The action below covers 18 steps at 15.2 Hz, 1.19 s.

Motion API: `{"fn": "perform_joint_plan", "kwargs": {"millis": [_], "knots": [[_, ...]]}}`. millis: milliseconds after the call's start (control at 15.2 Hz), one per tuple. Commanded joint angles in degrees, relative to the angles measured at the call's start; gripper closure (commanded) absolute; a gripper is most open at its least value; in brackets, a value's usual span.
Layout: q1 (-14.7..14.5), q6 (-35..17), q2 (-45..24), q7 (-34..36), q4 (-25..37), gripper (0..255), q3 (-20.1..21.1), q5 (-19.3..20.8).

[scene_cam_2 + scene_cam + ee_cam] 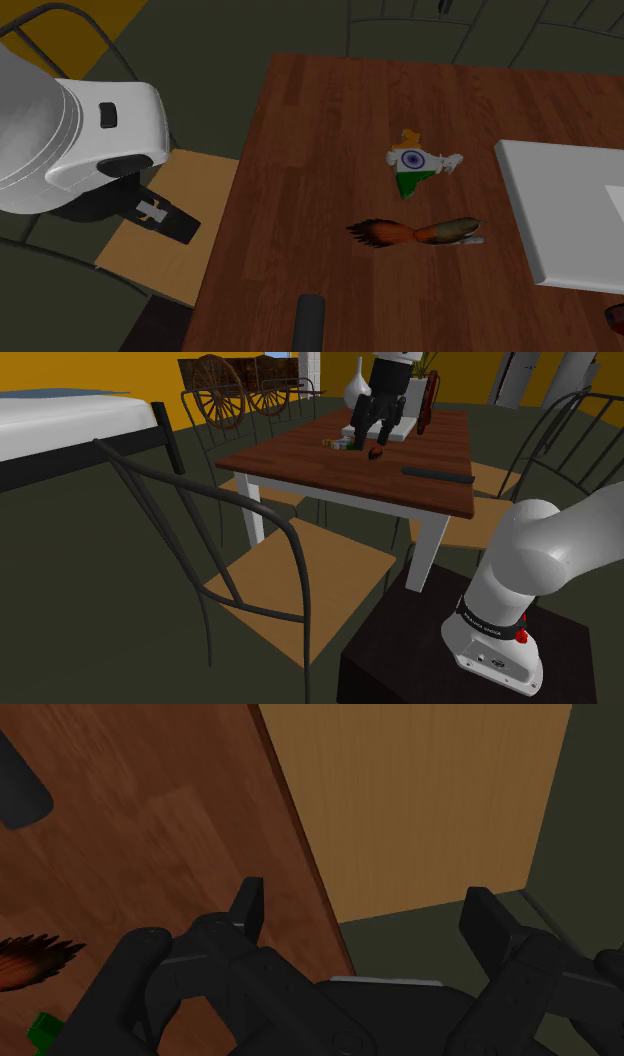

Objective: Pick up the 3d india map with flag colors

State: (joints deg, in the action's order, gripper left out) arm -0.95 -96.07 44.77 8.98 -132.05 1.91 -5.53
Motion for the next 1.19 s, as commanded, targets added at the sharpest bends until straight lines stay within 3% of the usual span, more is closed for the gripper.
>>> {"fn": "perform_joint_plan", "kwargs": {"millis": [0, 594, 1122], "knots": [[0.00, 0.00, 0.00, 0.00, 0.00, 0, 0.00, 0.00], [3.04, -3.67, -15.43, -7.63, 8.83, 0, -7.16, 4.08], [5.16, -4.60, -30.82, -14.18, 20.97, 0, -12.78, 4.92]]}}
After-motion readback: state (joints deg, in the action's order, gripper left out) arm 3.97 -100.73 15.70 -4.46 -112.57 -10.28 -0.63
